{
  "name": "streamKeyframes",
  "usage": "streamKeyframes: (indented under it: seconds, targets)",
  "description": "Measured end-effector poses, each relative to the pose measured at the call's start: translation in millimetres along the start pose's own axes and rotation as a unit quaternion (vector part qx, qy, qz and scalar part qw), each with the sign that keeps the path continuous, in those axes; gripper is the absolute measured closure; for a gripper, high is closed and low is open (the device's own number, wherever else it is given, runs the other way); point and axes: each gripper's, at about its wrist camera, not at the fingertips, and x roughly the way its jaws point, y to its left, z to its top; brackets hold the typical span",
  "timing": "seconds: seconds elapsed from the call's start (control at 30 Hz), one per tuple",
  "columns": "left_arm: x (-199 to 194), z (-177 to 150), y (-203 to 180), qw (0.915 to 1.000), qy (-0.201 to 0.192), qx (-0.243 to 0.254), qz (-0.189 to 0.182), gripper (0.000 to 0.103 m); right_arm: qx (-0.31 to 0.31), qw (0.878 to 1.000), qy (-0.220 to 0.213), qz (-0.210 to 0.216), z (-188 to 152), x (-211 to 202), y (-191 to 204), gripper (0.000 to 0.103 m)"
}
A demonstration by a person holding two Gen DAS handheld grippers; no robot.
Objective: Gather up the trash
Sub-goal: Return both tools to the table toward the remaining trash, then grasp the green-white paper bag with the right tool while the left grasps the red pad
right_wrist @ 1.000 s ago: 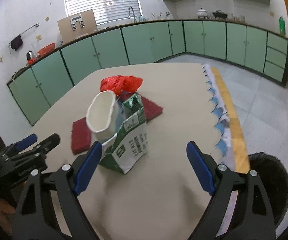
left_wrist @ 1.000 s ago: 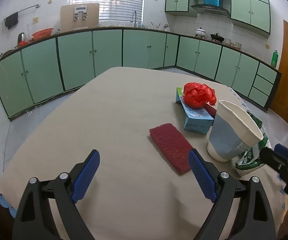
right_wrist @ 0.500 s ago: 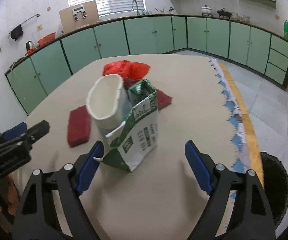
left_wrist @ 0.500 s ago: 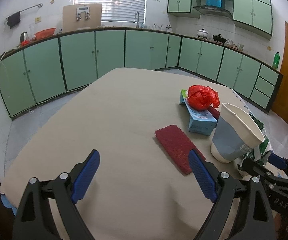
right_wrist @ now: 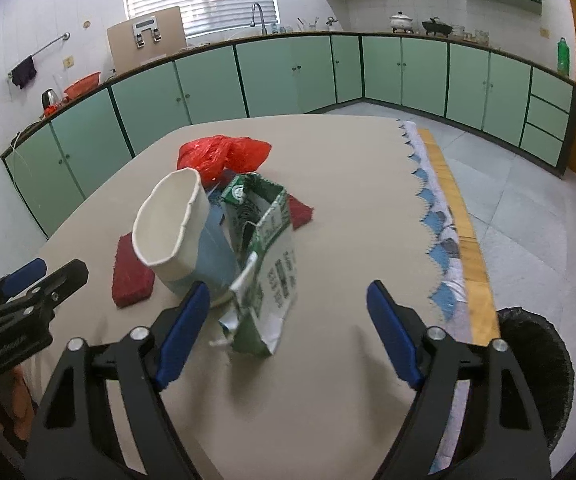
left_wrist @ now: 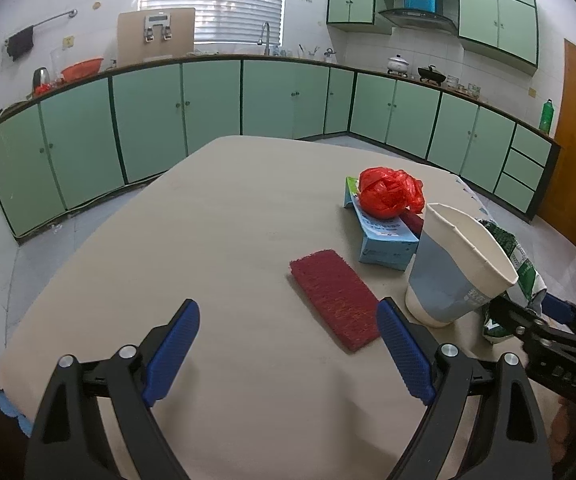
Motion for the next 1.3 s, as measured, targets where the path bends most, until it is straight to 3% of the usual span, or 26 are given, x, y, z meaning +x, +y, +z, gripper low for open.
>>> streamKeyframes:
  seconds: [0.13, 0.2, 0.27, 0.57, 0.93, 1.1, 1.23, 1.3]
  targets:
    - [0, 1, 4, 1.0, 0.001, -0.003, 0.002, 0.015, 0.012, 1.0, 0.023, 0.013, 2, 11, -1, 0.054]
    - [1, 1, 3, 1.0, 0.001, -0.004, -0.001, 0.015, 0.014, 0.999, 0.024, 0.018, 2, 11, -3, 0.076]
    - [2, 2, 1, 1.0, 0.003, -0.003, -0.005, 0.015, 0.004, 1.0, 0.026, 0.012, 2, 10, -2, 0.083]
    - [15, 3, -21, 0.9995, 0.016, 0.001, -0.026, 0.015, -0.017, 0.999, 0.009, -0.026, 3, 3, -12, 0.085]
    - [42, 0, -35, 0.9987, 0.05, 0.004, -0.001, 0.016, 0.001, 1.0, 0.016, -0.013, 5, 7, -27, 0.085]
    - [50, -1, -34, 0.9974, 0.072, -0.002, 0.002, 0.026, 0.005, 1.0, 0.021, -0.01, 5, 9, -28, 0.085]
    - [47, -2, -40, 0.9977, 0.067, 0.013, -0.004, 0.053, 0.004, 1.0, 0.02, -0.011, 5, 9, -29, 0.085]
    - [45, -3, -42, 0.9978, 0.064, 0.014, -0.007, 0.056, 0.003, 1.0, 0.019, -0.011, 4, 8, -29, 0.085]
